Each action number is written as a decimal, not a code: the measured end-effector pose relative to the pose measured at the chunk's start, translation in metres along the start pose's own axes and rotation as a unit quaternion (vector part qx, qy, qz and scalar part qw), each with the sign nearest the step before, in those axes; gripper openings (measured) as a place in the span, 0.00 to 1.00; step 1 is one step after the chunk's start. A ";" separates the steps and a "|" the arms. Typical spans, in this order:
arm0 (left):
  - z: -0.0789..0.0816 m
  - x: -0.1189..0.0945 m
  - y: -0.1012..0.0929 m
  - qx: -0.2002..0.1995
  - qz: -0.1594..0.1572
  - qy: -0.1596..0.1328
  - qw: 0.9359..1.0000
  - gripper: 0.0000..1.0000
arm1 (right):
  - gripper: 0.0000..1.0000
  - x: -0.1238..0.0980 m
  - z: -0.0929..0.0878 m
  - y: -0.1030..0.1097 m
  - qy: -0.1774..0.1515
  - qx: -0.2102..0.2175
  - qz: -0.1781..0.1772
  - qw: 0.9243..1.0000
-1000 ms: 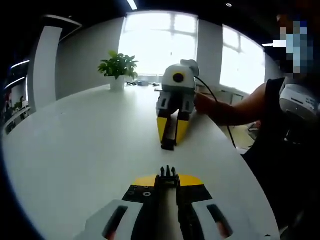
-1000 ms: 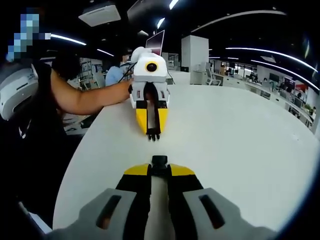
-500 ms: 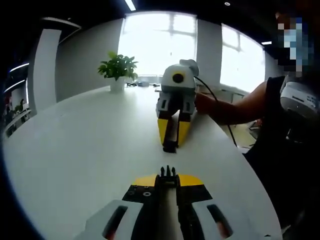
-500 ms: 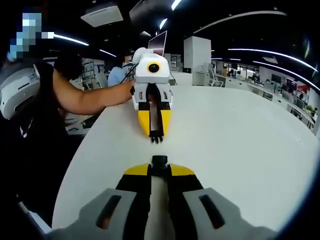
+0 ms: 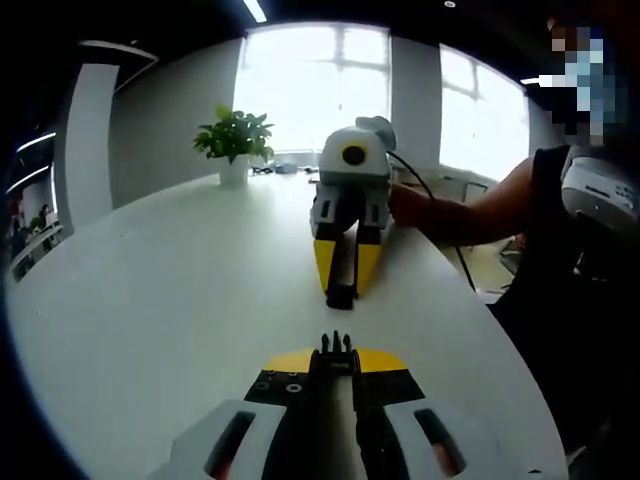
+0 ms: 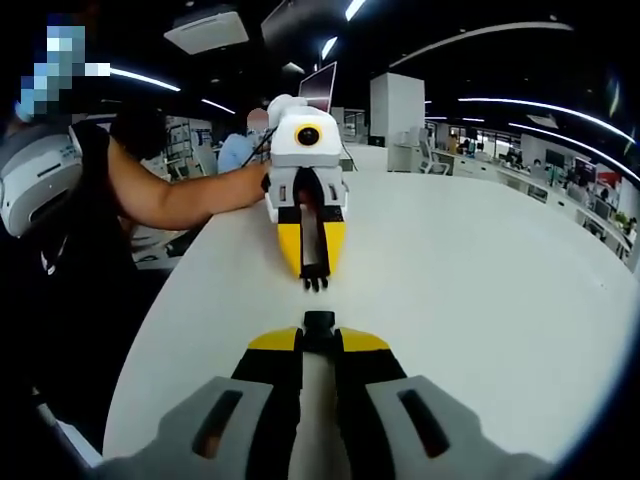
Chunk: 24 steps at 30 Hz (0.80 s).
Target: Snap the two parts of the plastic buckle together until the buckle closes and remains connected.
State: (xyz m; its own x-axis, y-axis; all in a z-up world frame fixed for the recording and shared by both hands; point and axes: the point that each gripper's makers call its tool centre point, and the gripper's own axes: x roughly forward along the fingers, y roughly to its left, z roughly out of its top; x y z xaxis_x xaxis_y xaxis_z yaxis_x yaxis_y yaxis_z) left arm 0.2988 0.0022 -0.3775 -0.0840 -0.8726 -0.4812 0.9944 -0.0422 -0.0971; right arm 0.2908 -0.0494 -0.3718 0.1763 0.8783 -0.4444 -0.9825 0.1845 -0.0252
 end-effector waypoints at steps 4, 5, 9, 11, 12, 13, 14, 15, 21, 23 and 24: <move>0.001 0.002 0.000 0.007 0.001 -0.003 1.000 0.11 | 0.11 0.001 0.000 0.000 0.000 0.000 0.001 1.000; 0.001 0.002 0.000 0.008 0.001 -0.003 1.000 0.11 | 0.11 0.001 0.000 0.000 0.000 -0.001 0.001 1.000; 0.001 0.002 0.000 0.007 0.000 -0.003 1.000 0.11 | 0.11 0.001 0.001 0.001 0.000 -0.002 0.001 1.000; 0.001 0.002 0.000 0.006 0.000 -0.004 1.000 0.11 | 0.11 0.002 0.001 0.001 0.000 -0.002 0.001 1.000; 0.001 0.002 0.000 0.006 0.000 -0.004 1.000 0.11 | 0.11 0.002 0.001 0.001 0.000 -0.002 0.002 1.000; 0.001 0.002 0.000 0.006 0.000 -0.004 1.000 0.11 | 0.11 0.003 0.001 0.001 0.000 -0.002 0.002 1.000; 0.001 0.002 0.000 0.007 0.000 -0.004 1.000 0.11 | 0.11 0.003 0.001 0.001 0.000 -0.002 0.003 1.000; 0.001 0.003 -0.001 0.007 0.000 -0.004 1.000 0.11 | 0.11 0.003 0.001 0.001 0.000 -0.002 0.003 1.000; 0.002 0.004 -0.001 0.005 0.000 -0.005 1.000 0.11 | 0.11 0.003 0.001 0.001 -0.001 -0.003 0.003 1.000; 0.002 0.004 -0.001 0.004 -0.001 -0.005 1.000 0.11 | 0.11 0.003 0.001 0.001 -0.001 -0.003 0.003 1.000; 0.002 0.004 -0.001 0.004 0.000 -0.005 1.000 0.11 | 0.11 0.004 0.001 0.001 -0.001 -0.003 0.003 1.000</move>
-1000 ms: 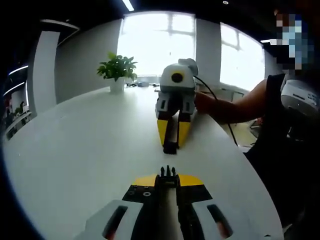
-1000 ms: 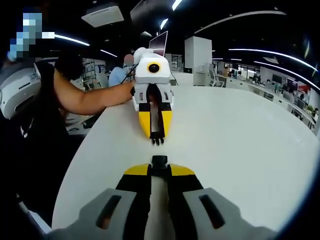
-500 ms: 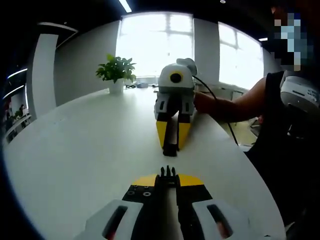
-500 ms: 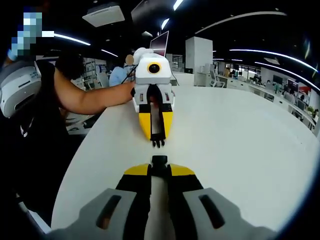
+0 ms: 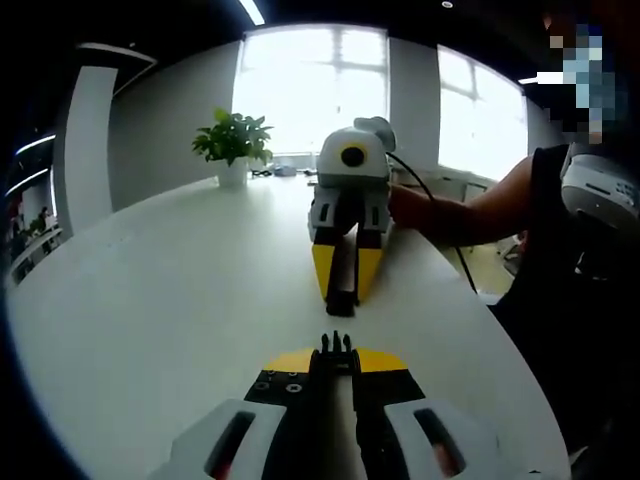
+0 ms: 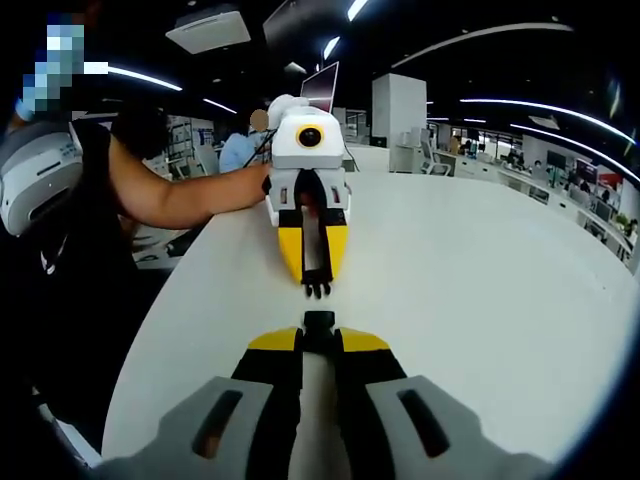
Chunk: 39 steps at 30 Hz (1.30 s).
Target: Snap the two parts of the plastic buckle together until the buckle closes and remains connected.
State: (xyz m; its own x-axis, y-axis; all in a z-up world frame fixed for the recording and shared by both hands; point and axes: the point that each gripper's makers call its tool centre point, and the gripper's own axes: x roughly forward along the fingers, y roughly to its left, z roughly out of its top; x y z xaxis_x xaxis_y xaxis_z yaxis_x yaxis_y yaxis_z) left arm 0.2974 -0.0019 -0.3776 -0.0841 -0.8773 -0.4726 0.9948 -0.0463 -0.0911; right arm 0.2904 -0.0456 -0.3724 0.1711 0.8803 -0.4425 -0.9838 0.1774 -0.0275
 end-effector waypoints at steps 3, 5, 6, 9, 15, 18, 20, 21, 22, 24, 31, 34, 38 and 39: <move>0.000 0.000 0.001 -0.004 -0.001 -0.001 1.000 0.11 | 0.11 0.001 0.000 0.000 0.000 -0.001 0.000 1.000; 0.000 0.000 0.001 -0.004 0.000 0.000 1.000 0.11 | 0.11 0.001 0.000 0.001 0.000 -0.002 0.000 1.000; 0.000 0.000 0.001 -0.004 0.000 0.000 1.000 0.11 | 0.11 0.001 0.000 0.001 0.000 -0.002 0.000 1.000; 0.000 0.000 0.001 -0.003 0.001 0.001 1.000 0.11 | 0.11 0.001 0.000 0.000 0.000 -0.002 0.000 1.000; 0.000 0.002 0.000 -0.002 0.001 0.002 1.000 0.11 | 0.11 0.001 0.000 0.000 0.000 -0.003 0.000 1.000; 0.000 0.002 -0.001 -0.002 0.001 0.002 1.000 0.11 | 0.11 0.002 0.000 0.001 0.000 -0.002 0.000 1.000; 0.000 0.002 -0.001 -0.002 0.001 0.002 1.000 0.11 | 0.11 0.002 0.000 0.000 0.000 -0.003 0.000 1.000; 0.000 0.002 -0.001 -0.002 0.001 0.002 1.000 0.11 | 0.11 0.003 0.000 0.000 0.000 -0.003 0.000 1.000; 0.000 0.002 -0.002 -0.004 0.001 0.002 1.000 0.11 | 0.11 0.003 0.000 0.001 0.000 -0.003 0.000 1.000; 0.000 0.003 -0.002 -0.006 -0.001 0.001 1.000 0.11 | 0.11 0.003 0.000 0.001 0.000 -0.003 0.000 1.000; 0.000 0.004 -0.002 -0.005 0.001 0.003 1.000 0.11 | 0.11 0.004 0.000 0.002 0.000 -0.003 0.000 1.000; 0.001 0.004 -0.001 -0.005 0.001 0.002 1.000 0.11 | 0.11 0.004 0.001 0.002 0.000 -0.005 0.001 1.000; 0.001 0.005 -0.001 -0.008 0.000 0.001 1.000 0.11 | 0.11 0.005 0.001 0.001 0.000 -0.006 0.002 1.000; 0.002 0.005 0.000 -0.009 -0.001 0.000 1.000 0.11 | 0.11 0.005 0.002 0.001 0.000 -0.007 0.002 1.000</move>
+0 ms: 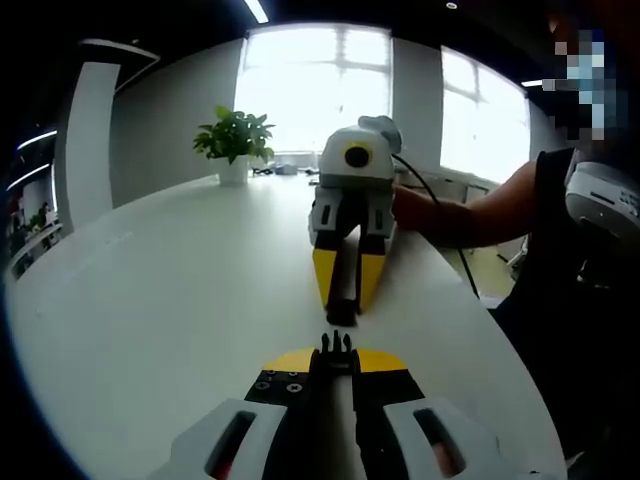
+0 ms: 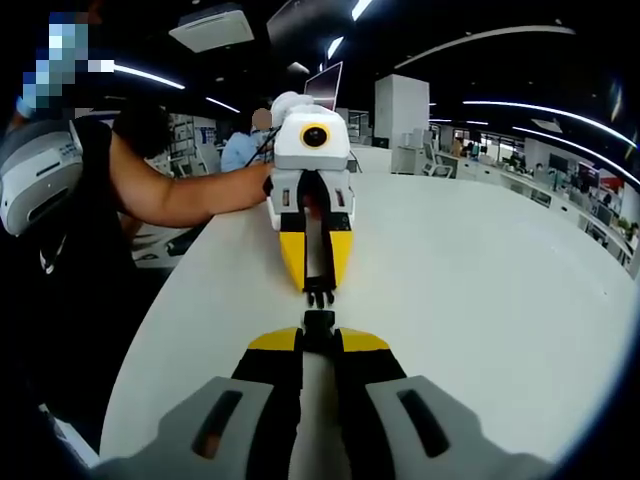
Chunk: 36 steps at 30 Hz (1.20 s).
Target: Snap the two parts of the plastic buckle together until the buckle closes and remains connected.
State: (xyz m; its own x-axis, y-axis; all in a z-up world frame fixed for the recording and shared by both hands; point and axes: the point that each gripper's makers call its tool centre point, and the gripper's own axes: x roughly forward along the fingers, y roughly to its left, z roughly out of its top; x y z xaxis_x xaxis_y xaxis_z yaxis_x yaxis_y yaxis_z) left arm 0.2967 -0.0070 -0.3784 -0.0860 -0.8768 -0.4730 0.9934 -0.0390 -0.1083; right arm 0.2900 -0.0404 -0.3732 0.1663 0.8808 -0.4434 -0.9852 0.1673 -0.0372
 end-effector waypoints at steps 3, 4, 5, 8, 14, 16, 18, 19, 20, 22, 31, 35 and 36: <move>0.000 -0.001 0.001 -0.002 -0.002 -0.001 1.000 0.11 | 0.11 0.000 0.000 0.000 0.000 -0.001 0.000 1.000; 0.000 -0.001 0.001 -0.002 -0.002 -0.001 1.000 0.11 | 0.11 0.000 0.001 0.000 0.000 -0.001 0.001 1.000; 0.000 -0.001 0.001 0.000 -0.002 -0.001 1.000 0.11 | 0.11 0.001 0.001 0.000 0.000 -0.001 0.001 1.000; 0.001 0.000 0.001 0.002 -0.001 -0.001 1.000 0.11 | 0.11 0.001 0.002 0.000 0.004 -0.004 0.005 1.000; 0.001 0.000 0.000 0.007 -0.001 -0.001 1.000 0.10 | 0.11 0.002 0.002 -0.001 0.005 -0.006 0.004 1.000; 0.002 0.001 0.000 0.007 -0.003 -0.002 1.000 0.10 | 0.11 0.003 0.002 -0.001 0.006 -0.006 0.003 1.000; 0.002 0.001 0.000 0.007 -0.004 -0.002 1.000 0.10 | 0.11 0.003 0.003 -0.001 0.006 -0.007 0.003 1.000; 0.002 0.001 0.000 0.007 -0.004 -0.002 1.000 0.10 | 0.11 0.004 0.003 -0.001 0.006 -0.007 0.003 1.000; 0.002 0.000 0.000 0.008 -0.004 -0.002 1.000 0.10 | 0.11 0.004 0.003 0.000 0.006 -0.007 0.004 1.000; 0.002 0.000 0.000 0.008 -0.004 -0.002 1.000 0.10 | 0.11 0.004 0.004 0.000 0.006 -0.007 0.004 1.000; 0.002 0.000 -0.001 0.021 -0.004 -0.006 1.000 0.10 | 0.10 0.006 0.005 0.000 0.011 -0.008 0.002 1.000; 0.003 0.000 -0.001 0.020 -0.005 -0.006 1.000 0.10 | 0.10 0.006 0.005 0.000 0.013 -0.009 0.002 1.000; 0.003 0.000 -0.001 0.019 -0.005 -0.006 1.000 0.10 | 0.10 0.006 0.005 0.001 0.013 -0.010 0.001 1.000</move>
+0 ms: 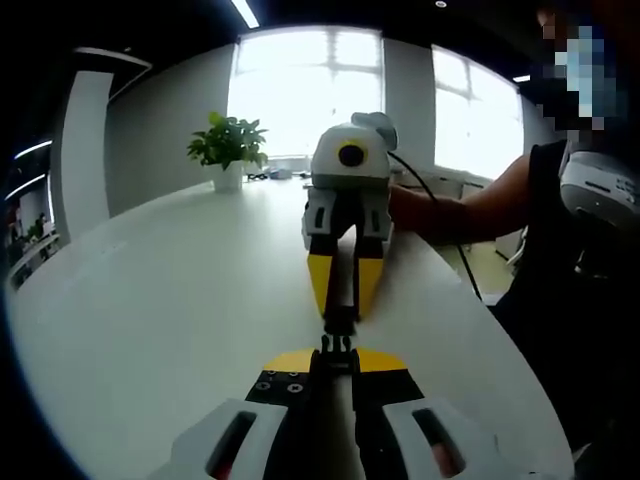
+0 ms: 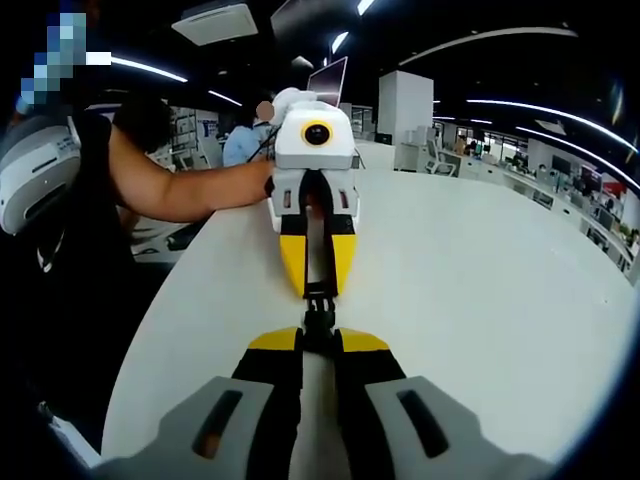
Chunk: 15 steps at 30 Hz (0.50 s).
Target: Snap the two parts of the plastic buckle together until the buckle closes and remains connected.
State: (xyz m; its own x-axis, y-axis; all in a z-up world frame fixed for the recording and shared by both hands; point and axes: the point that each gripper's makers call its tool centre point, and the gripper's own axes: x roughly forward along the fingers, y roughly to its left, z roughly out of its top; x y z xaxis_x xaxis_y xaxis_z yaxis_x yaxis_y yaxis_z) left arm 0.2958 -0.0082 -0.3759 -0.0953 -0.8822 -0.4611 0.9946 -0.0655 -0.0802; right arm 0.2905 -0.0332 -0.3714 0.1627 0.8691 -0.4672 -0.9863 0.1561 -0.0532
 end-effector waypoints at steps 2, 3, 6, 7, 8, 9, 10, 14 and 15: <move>0.000 0.000 0.000 -0.002 -0.001 -0.001 1.000 0.10 | 0.10 0.000 0.000 0.000 0.000 0.000 0.000 1.000; 0.000 0.000 0.000 -0.002 -0.002 -0.002 1.000 0.10 | 0.10 0.000 0.000 0.000 0.000 -0.001 0.000 1.000; 0.000 0.000 0.000 -0.002 -0.003 -0.003 1.000 0.10 | 0.10 0.000 0.000 -0.001 -0.001 0.000 0.000 1.000; 0.000 0.000 -0.001 -0.003 -0.004 -0.003 1.000 0.10 | 0.10 0.000 0.000 -0.001 -0.001 0.001 0.000 1.000; 0.000 0.000 -0.001 -0.002 -0.004 -0.004 1.000 0.10 | 0.10 0.000 0.000 -0.001 -0.002 0.001 0.000 1.000; 0.001 0.000 -0.001 0.002 -0.001 -0.004 1.000 0.10 | 0.10 0.000 0.000 -0.001 -0.002 0.001 0.000 1.000; 0.001 0.000 -0.001 0.003 -0.001 -0.004 1.000 0.10 | 0.10 0.000 0.000 -0.001 -0.002 0.001 0.000 1.000; 0.001 0.000 -0.001 0.005 -0.002 -0.004 1.000 0.10 | 0.10 -0.001 0.000 -0.001 -0.004 0.001 0.001 1.000; 0.001 0.000 -0.001 0.007 -0.002 -0.004 1.000 0.10 | 0.10 -0.001 0.000 -0.001 -0.004 0.001 0.001 1.000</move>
State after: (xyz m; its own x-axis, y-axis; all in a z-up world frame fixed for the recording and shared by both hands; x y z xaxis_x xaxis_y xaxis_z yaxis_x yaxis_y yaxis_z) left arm 0.2944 -0.0085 -0.3753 -0.0989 -0.8857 -0.4536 0.9947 -0.0752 -0.0699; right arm 0.2916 -0.0343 -0.3711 0.1619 0.8727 -0.4607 -0.9864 0.1565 -0.0502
